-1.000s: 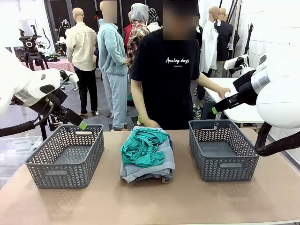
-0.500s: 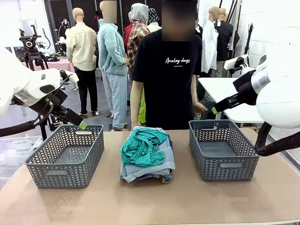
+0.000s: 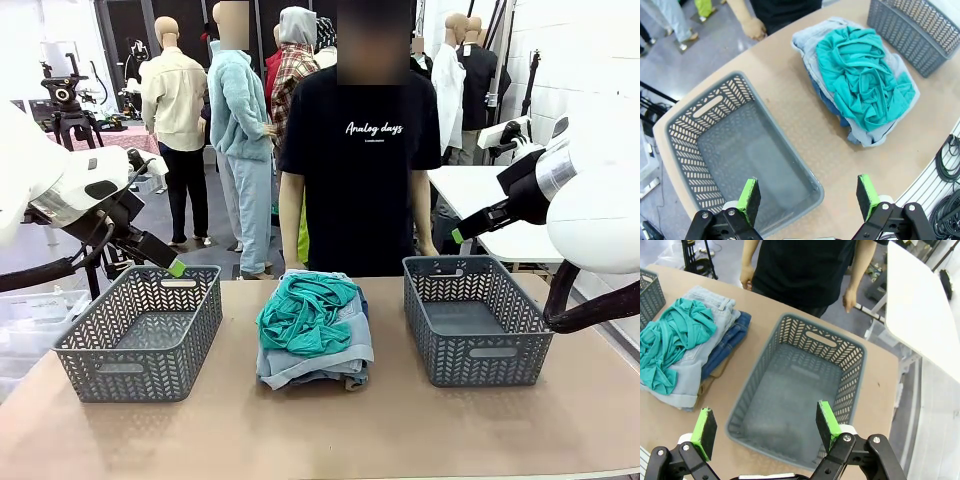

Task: Sort the tops and bottoms.
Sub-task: Lift clothes from the center of the table with your left hand.

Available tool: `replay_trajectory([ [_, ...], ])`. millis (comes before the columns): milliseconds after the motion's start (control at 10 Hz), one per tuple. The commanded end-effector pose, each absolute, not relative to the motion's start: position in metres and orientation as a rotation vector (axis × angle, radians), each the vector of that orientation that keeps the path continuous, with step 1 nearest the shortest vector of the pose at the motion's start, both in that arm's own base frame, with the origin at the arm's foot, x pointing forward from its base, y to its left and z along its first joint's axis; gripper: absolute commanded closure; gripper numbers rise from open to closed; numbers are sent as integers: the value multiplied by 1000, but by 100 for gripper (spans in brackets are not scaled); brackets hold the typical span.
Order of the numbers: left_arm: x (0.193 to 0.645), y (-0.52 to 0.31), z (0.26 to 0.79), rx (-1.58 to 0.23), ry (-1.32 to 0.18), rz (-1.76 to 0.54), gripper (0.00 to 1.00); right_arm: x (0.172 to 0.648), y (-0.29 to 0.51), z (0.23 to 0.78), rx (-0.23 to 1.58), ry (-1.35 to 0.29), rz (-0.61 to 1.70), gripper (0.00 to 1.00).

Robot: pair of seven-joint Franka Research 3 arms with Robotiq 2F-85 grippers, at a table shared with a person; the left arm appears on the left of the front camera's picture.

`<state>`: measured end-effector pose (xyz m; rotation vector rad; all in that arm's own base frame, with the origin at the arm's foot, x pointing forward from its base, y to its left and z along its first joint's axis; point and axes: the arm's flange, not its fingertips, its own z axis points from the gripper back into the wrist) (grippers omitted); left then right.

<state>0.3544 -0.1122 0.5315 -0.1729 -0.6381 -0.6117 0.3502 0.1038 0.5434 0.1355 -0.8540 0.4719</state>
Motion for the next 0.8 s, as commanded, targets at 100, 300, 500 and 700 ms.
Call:
replay_trajectory([
  [100,354,-110,532,-167,-645,-616,0,350,105,543,140,-860,469,0],
  [300,354,-110,532,-167,-645,-616,0,350,105,543,140,-860,469,0],
  [500,354,-110,532,-167,-645,-616,0,350,105,543,140,-860,469,0],
  [700,354,-110,532,-167,-645,-616,0,350,105,543,140,-860,469,0],
])
